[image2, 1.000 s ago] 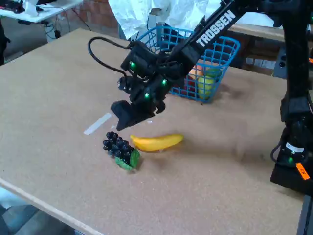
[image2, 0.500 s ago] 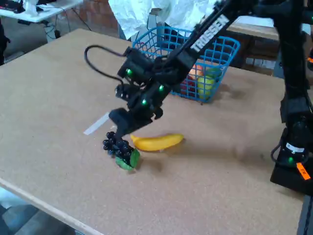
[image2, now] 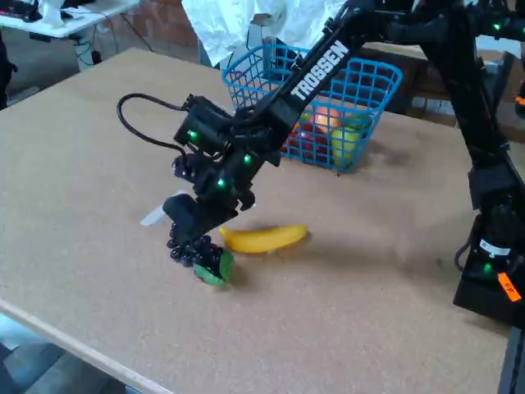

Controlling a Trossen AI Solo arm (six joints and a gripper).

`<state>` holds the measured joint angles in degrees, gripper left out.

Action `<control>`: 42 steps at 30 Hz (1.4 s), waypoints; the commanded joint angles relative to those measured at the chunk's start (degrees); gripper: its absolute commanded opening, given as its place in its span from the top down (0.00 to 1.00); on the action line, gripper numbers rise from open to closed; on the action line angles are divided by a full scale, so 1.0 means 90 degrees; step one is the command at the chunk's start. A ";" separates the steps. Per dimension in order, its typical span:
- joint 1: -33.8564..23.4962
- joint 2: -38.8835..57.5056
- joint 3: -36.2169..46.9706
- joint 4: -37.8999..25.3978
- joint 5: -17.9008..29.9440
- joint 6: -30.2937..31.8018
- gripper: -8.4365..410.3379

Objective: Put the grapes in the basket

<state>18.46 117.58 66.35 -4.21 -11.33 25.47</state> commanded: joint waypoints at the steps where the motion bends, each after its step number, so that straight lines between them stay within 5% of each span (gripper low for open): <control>1: 0.0007 -0.0019 0.0007 -0.0376 0.0090 0.0029 0.43; 13: 0.0015 -0.0019 -0.0002 -0.0595 0.0328 0.0036 0.48; 28: 0.0012 -0.0019 -0.0002 -0.0238 0.0379 -0.0034 0.98; 42: 0.0012 -0.0738 -0.0002 0.0095 0.0544 -0.0578 0.98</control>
<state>18.57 114.50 66.30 -4.23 -8.01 22.96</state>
